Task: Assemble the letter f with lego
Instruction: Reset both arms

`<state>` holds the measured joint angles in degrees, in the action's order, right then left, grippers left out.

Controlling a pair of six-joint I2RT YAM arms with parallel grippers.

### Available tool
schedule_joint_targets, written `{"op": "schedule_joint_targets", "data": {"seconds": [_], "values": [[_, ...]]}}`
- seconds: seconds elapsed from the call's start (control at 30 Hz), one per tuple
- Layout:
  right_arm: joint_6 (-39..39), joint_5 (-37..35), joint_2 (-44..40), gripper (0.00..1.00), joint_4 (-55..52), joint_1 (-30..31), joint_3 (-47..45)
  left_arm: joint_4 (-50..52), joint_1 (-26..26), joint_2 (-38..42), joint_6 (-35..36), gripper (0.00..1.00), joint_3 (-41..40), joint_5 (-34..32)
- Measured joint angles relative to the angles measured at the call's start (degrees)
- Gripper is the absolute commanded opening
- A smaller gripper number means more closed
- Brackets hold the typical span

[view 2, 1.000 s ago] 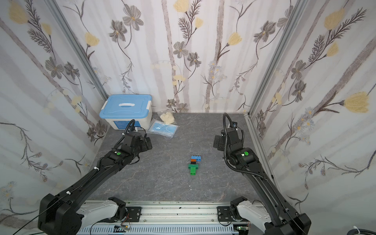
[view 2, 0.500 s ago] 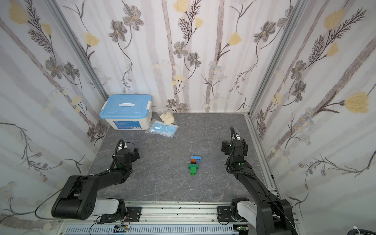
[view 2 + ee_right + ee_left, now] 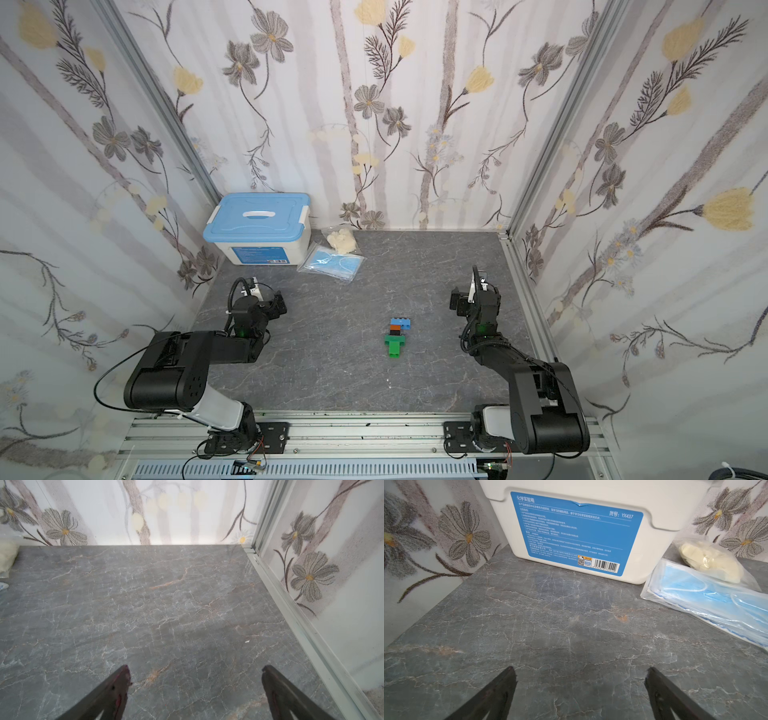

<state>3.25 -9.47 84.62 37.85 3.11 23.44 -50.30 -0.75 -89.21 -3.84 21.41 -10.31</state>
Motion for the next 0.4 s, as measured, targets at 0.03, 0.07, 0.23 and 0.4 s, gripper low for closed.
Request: {"op": "schedule_joint_targets", "data": {"seconds": [0.03,0.07,0.23,0.4], "values": [[-0.17,0.13,0.0,1.0,0.61,0.46,0.0,0.0,-0.07,0.0,0.0,1.0,0.07,0.07],[-0.31,0.46,0.0,1.0,1.03,0.81,0.0,0.0,-0.15,0.0,0.02,1.0,0.13,0.09],[-0.72,0.09,0.02,1.0,1.44,0.85,0.02,0.0,-0.44,-0.02,0.33,1.0,0.24,0.44],[-0.79,0.31,0.46,1.0,1.42,0.76,0.7,0.0,-0.52,-0.02,0.44,1.0,0.24,0.44]]}}
